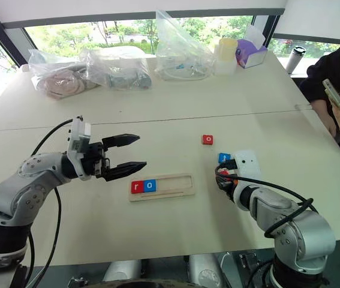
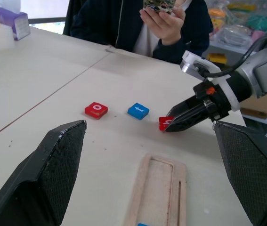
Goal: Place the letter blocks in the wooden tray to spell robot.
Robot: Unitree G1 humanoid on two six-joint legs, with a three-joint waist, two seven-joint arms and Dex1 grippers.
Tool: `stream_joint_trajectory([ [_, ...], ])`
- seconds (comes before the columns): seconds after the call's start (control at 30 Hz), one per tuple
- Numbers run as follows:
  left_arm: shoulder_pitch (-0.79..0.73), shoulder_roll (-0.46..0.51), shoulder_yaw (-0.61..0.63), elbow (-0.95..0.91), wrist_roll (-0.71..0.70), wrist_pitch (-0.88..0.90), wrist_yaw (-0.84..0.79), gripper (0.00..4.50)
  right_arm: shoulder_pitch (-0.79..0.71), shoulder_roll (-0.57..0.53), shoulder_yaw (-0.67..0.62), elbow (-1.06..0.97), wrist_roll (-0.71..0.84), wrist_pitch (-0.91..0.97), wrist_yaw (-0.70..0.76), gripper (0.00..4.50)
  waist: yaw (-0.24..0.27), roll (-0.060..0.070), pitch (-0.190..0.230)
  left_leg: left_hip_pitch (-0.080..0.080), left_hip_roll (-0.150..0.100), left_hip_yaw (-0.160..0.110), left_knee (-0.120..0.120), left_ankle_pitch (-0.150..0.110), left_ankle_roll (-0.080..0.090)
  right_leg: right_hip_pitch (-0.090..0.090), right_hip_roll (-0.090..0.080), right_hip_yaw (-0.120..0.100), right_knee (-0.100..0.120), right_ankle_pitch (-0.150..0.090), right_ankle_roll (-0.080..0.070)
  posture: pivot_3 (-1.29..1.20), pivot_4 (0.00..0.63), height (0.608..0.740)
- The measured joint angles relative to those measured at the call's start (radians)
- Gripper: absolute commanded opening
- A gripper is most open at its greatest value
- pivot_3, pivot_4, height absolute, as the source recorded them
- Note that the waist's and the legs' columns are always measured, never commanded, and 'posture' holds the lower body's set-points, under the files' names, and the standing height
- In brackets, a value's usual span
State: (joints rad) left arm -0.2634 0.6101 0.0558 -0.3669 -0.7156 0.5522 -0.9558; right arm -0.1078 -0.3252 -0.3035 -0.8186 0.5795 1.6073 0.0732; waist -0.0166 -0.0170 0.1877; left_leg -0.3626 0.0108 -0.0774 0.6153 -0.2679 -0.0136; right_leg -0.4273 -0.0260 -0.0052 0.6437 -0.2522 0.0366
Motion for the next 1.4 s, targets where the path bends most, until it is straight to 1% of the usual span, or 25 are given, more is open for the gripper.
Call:
stream_joint_trajectory([
  [0.03,0.000,0.001,0.000,0.000,0.001,-0.001,-0.001,4.50,0.006,-0.011,-0.004,-0.002,0.033,0.000,-0.009,3.14,0.000,0.000,0.000,0.000,0.000,0.000,0.000,0.000,0.000,0.000,0.000,0.000,0.000,-0.001,-0.001,0.00,0.150,0.740],
  [0.1,-0.001,0.000,0.000,0.004,0.007,-0.003,-0.003,4.50,0.008,-0.029,-0.014,-0.002,0.094,0.000,-0.027,4.28,0.000,0.000,0.000,0.000,0.000,0.000,0.000,0.000,0.000,0.000,0.000,0.000,0.000,-0.001,-0.002,0.00,0.150,0.740],
  [0.13,-0.002,0.000,0.000,0.007,0.009,-0.007,-0.003,4.50,0.008,-0.056,-0.015,0.000,0.128,0.000,-0.034,4.43,0.000,0.000,0.000,0.000,0.000,0.000,0.001,0.000,0.000,0.000,0.000,0.000,0.000,-0.001,-0.002,0.00,0.150,0.740],
  [0.17,-0.004,0.000,0.000,0.012,0.011,-0.012,-0.004,4.50,0.007,-0.085,-0.017,0.003,0.152,0.000,-0.034,4.43,0.000,0.000,0.001,-0.001,0.000,0.000,0.001,0.000,0.000,0.000,0.000,0.000,0.000,-0.001,-0.002,0.00,0.150,0.740],
  [0.2,-0.007,0.000,0.000,0.014,0.014,-0.014,-0.003,4.50,-0.001,-0.136,-0.018,0.014,0.182,0.000,-0.021,4.43,0.000,0.000,0.002,-0.002,0.000,0.000,0.002,0.000,0.000,0.000,0.000,0.000,-0.001,-0.001,-0.002,0.00,0.150,0.740],
  [0.27,-0.009,-0.001,0.000,0.015,0.018,-0.016,-0.002,4.50,-0.044,-0.277,-0.018,0.038,0.240,0.000,0.034,4.43,-0.001,0.001,0.004,-0.003,-0.001,0.000,0.003,0.000,0.000,0.000,0.000,0.000,-0.003,-0.001,-0.001,0.00,0.150,0.740],
  [0.3,-0.009,-0.002,0.000,0.015,0.018,-0.017,-0.001,4.50,-0.062,-0.323,-0.017,0.041,0.253,0.000,0.058,4.43,-0.001,0.000,0.004,-0.004,-0.001,0.000,0.003,0.000,0.000,0.000,0.000,0.000,-0.003,-0.001,-0.001,0.00,0.150,0.740],
  [0.37,-0.009,-0.002,0.000,0.015,0.018,-0.017,-0.003,4.50,-0.103,-0.463,0.009,0.048,0.273,-0.034,0.176,4.43,-0.001,0.001,0.005,-0.007,-0.001,0.000,0.004,0.000,0.000,-0.001,0.001,-0.001,-0.004,0.000,0.000,0.00,0.150,0.740],
  [0.4,-0.009,-0.001,-0.001,0.015,0.018,-0.017,-0.006,4.50,-0.098,-0.562,0.044,0.063,0.252,-0.117,0.265,4.43,0.000,0.002,0.005,-0.008,-0.001,0.000,0.005,0.000,0.001,-0.002,0.001,-0.001,-0.005,0.000,0.000,0.00,0.150,0.740],
  [0.43,-0.008,0.003,-0.001,0.015,0.018,-0.018,-0.013,4.50,-0.072,-0.674,0.084,0.089,0.196,-0.260,0.376,4.43,0.002,0.002,0.006,-0.009,0.000,0.000,0.005,0.000,0.001,-0.002,0.001,-0.002,-0.007,0.001,0.002,0.00,0.150,0.740],
  [0.47,-0.007,0.010,-0.001,0.016,0.018,-0.019,-0.019,4.50,-0.041,-0.738,0.109,0.121,0.128,-0.400,0.461,4.43,0.003,0.001,0.006,-0.010,0.001,0.000,0.005,-0.001,0.001,-0.001,0.002,-0.003,-0.009,0.002,0.003,0.00,0.150,0.740],
  [0.5,-0.006,0.015,0.000,0.016,0.018,-0.019,-0.025,4.50,-0.001,-0.776,0.134,0.164,0.048,-0.568,0.543,4.43,0.003,0.000,0.005,-0.011,0.001,0.000,0.005,-0.001,0.001,-0.001,0.002,-0.004,-0.011,0.002,0.004,0.00,0.150,0.740],
  [0.53,-0.005,0.019,0.002,0.015,0.017,-0.019,-0.027,4.50,0.039,-0.791,0.153,0.211,-0.016,-0.719,0.621,4.43,0.004,-0.001,0.006,-0.012,0.002,0.000,0.005,-0.001,0.001,0.000,0.002,-0.004,-0.012,0.003,0.006,0.00,0.150,0.740],
  [0.6,0.001,0.030,0.011,0.012,0.013,-0.018,-0.031,4.50,0.108,-0.792,0.190,0.297,-0.089,-0.923,0.739,4.43,0.004,-0.001,0.006,-0.013,0.001,0.003,0.005,-0.001,0.001,0.000,0.001,-0.003,-0.013,0.004,0.011,0.00,0.150,0.740],
  [0.7,0.021,0.041,0.056,0.011,-0.011,-0.016,-0.026,4.50,0.157,-0.779,0.240,0.425,-0.177,-1.148,0.861,4.43,0.003,-0.001,0.007,-0.012,0.001,0.007,0.006,-0.001,0.001,0.000,-0.001,0.000,-0.013,0.005,0.013,0.00,0.150,0.740],
  [0.77,0.033,0.046,0.086,0.010,-0.034,-0.012,-0.026,4.50,0.162,-0.762,0.260,0.472,-0.216,-1.244,0.907,4.43,0.002,-0.001,0.008,-0.012,0.001,0.008,0.008,-0.001,0.001,0.000,-0.001,0.000,-0.013,0.006,0.012,0.00,0.150,0.740],
  [0.83,0.060,0.070,0.095,0.000,-0.041,-0.007,-0.034,4.50,0.159,-0.745,0.280,0.513,-0.241,-1.313,0.946,4.43,0.003,-0.001,0.008,-0.012,0.001,0.008,0.010,-0.001,0.001,0.000,-0.001,0.000,-0.012,0.006,0.010,0.00,0.150,0.740],
  [0.9,0.083,0.090,0.098,-0.012,-0.053,0.007,-0.046,4.50,0.145,-0.721,0.299,0.561,-0.257,-1.351,0.972,4.43,0.004,-0.001,0.008,-0.012,0.002,0.008,0.014,-0.001,0.001,0.001,0.000,0.000,-0.012,0.006,0.006,0.00,0.150,0.740],
  [1.2,0.224,0.208,0.129,-0.082,-0.081,0.016,-0.141,4.50,0.036,-0.629,0.339,0.712,-0.302,-1.444,1.029,4.43,0.006,-0.001,0.009,-0.011,0.002,0.012,0.016,-0.001,0.001,0.002,-0.001,0.002,-0.012,0.008,0.005,0.00,0.150,0.740],
  [1.4,0.226,0.215,0.128,-0.087,-0.079,0.009,-0.150,4.50,0.006,-0.605,0.342,0.771,-0.330,-1.471,1.043,4.43,0.007,-0.001,0.009,-0.011,0.002,0.012,0.016,-0.001,0.001,0.002,-0.001,0.002,-0.012,0.009,0.004,0.00,0.150,0.740],
])
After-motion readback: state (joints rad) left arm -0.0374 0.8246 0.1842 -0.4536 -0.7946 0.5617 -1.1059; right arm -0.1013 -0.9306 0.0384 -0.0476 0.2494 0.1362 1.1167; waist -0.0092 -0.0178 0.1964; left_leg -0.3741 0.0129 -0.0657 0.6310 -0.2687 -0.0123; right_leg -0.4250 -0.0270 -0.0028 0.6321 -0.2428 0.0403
